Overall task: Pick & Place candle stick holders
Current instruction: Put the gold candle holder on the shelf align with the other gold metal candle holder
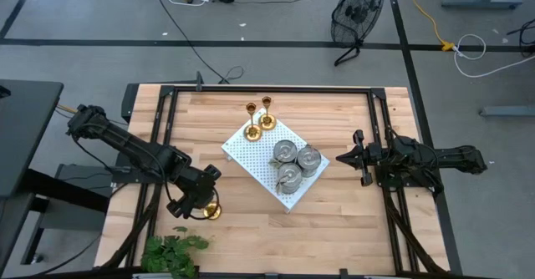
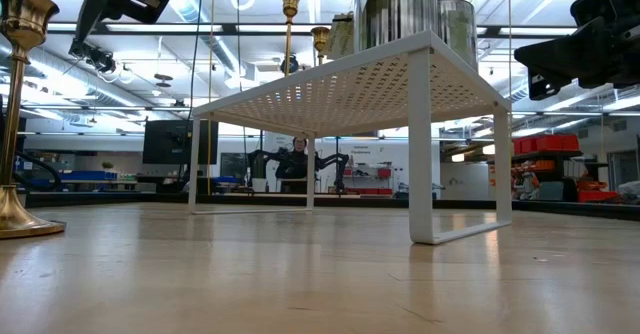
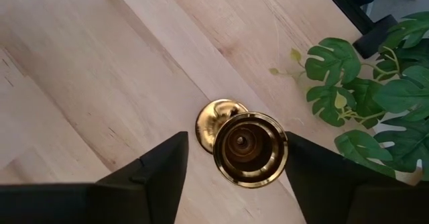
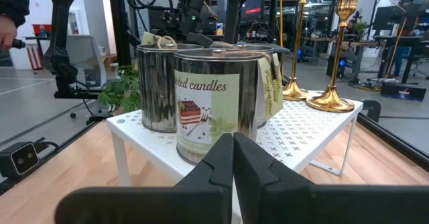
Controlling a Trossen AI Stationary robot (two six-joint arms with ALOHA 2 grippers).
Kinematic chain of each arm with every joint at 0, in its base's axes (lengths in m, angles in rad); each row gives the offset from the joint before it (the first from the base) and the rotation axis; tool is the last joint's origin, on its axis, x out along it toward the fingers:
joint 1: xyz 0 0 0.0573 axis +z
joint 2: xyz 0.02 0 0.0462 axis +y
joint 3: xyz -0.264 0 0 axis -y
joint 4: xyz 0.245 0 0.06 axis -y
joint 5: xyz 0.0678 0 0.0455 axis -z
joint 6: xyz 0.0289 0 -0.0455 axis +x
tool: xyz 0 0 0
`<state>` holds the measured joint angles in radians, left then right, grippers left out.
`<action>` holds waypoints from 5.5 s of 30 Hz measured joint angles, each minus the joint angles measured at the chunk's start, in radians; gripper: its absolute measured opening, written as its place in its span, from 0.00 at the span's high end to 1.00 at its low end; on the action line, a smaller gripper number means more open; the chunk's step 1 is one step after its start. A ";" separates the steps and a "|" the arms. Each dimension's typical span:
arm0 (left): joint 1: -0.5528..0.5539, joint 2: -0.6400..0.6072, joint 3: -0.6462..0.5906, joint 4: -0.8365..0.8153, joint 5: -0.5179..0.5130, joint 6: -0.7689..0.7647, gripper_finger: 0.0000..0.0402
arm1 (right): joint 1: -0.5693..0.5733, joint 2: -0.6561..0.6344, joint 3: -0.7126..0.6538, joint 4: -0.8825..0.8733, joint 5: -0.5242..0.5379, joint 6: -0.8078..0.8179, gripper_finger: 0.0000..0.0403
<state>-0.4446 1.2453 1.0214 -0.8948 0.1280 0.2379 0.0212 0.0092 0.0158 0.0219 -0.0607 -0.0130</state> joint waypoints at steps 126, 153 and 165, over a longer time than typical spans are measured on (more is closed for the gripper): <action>0.215 -0.002 0.401 -0.245 0.034 -0.053 0.57 | 0.000 0.000 0.000 0.000 0.000 0.000 0.96; 0.378 0.209 0.738 -0.376 0.030 -0.075 0.57 | 0.000 0.000 0.000 0.000 0.000 0.000 0.96; 0.474 0.258 0.785 -0.389 0.030 -0.097 0.57 | 0.000 0.000 0.000 0.000 0.000 0.000 0.96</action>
<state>0.0295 1.5036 1.8060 -1.2840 0.1581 0.1406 0.0215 0.0093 0.0158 0.0223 -0.0605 -0.0131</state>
